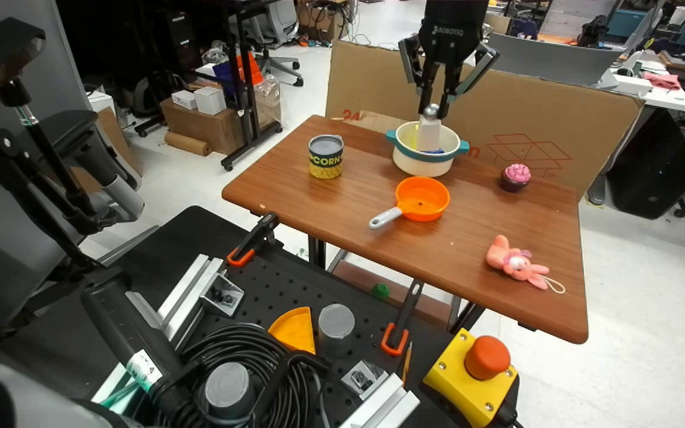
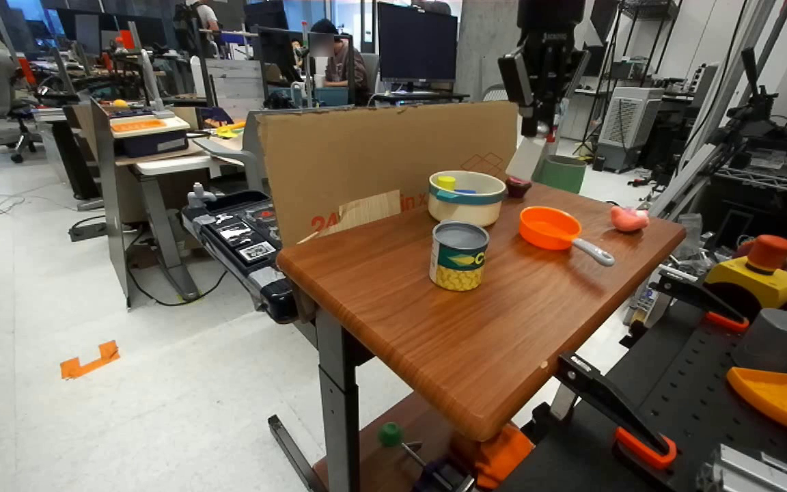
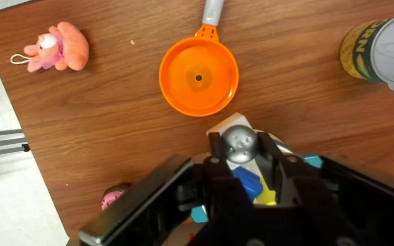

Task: Remove the shaker from the pot

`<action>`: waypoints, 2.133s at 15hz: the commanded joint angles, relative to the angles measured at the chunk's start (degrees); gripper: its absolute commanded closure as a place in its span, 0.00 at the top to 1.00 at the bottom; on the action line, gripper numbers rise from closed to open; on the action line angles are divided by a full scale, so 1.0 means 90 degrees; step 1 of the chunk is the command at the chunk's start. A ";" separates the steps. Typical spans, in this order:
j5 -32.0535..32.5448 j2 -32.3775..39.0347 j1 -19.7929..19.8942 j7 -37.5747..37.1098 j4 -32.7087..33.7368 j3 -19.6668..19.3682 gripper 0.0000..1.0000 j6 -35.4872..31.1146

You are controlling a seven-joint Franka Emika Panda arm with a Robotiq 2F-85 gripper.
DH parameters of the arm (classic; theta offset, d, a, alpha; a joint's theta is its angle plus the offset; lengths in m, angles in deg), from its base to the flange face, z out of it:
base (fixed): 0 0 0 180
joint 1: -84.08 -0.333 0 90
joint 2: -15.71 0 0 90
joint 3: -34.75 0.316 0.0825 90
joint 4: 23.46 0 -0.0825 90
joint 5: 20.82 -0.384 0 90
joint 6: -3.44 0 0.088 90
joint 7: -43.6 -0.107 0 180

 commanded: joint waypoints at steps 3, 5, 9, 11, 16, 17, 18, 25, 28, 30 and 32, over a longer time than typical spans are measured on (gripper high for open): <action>-0.0285 -0.0310 -0.0076 -0.0266 -0.0089 0.0141 0.07 0.0217; -0.0346 -0.0391 -0.0153 -0.0213 -0.0174 0.0267 0.07 0.0296; -0.0270 -0.0514 -0.0322 -0.0304 -0.0265 0.0450 0.07 0.0462; -0.0245 -0.0521 -0.0373 -0.0363 -0.0267 0.0483 0.07 0.0514; -0.0059 -0.0445 -0.0348 -0.0438 -0.0241 0.0427 0.07 0.0467; -0.0030 -0.0416 -0.0331 -0.0423 -0.0237 0.0410 0.07 0.0453; 0.0009 -0.0377 -0.0324 -0.0456 -0.0218 0.0388 0.07 0.0474; -0.0015 -0.0170 -0.0346 -0.0107 -0.0112 0.0408 0.07 0.1374; 0.0113 -0.0094 -0.0423 -0.0090 -0.0068 0.0481 0.07 0.1792; 0.0193 -0.0083 -0.0443 -0.0067 -0.0048 0.0513 0.07 0.2000; 0.0351 -0.0061 -0.0486 -0.0083 -0.0046 0.0541 0.07 0.2182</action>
